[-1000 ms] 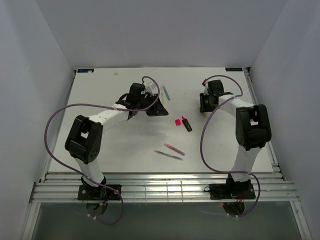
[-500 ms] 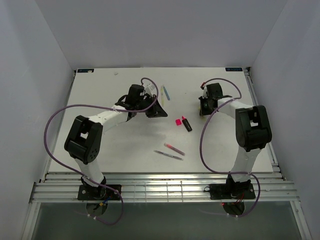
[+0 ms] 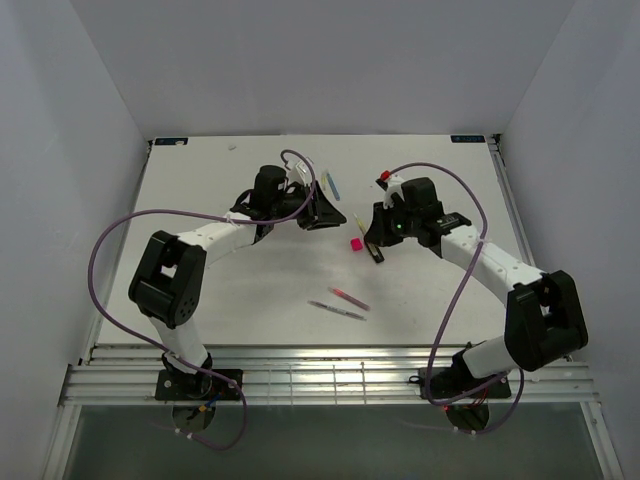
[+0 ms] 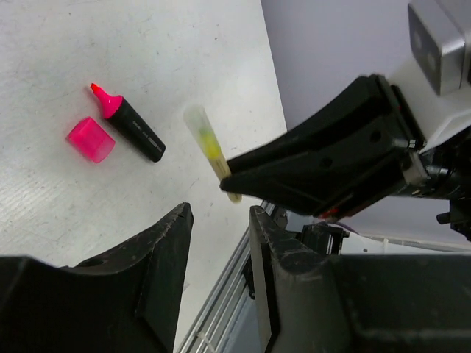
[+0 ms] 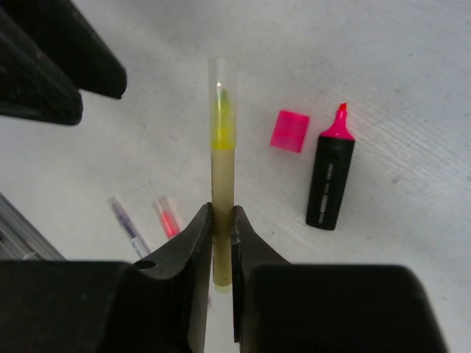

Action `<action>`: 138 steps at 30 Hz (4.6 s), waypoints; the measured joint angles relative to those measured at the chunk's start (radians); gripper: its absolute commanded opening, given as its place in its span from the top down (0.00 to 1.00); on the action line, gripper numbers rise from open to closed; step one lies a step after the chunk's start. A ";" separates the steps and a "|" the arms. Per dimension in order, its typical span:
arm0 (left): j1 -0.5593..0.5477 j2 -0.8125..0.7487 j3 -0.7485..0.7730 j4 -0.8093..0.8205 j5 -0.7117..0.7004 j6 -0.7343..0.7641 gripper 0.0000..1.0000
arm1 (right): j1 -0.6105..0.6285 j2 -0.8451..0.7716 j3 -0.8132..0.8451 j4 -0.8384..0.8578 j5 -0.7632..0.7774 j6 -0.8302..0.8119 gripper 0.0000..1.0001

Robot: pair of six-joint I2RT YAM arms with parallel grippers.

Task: Open the pen caps

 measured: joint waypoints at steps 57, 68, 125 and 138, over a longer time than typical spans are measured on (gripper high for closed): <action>-0.042 0.059 -0.004 0.088 -0.029 -0.102 1.00 | 0.133 -0.042 -0.039 0.045 -0.025 0.104 0.59; -0.045 0.064 -0.004 0.081 -0.025 -0.159 1.00 | 0.161 0.002 -0.039 0.078 0.019 0.089 0.92; -0.042 0.254 0.034 -0.026 -0.132 -0.050 1.00 | -0.084 0.167 -0.077 0.082 0.222 0.009 0.85; -0.045 0.327 0.094 -0.109 -0.163 -0.020 0.68 | -0.093 0.210 -0.072 0.086 0.191 0.004 0.61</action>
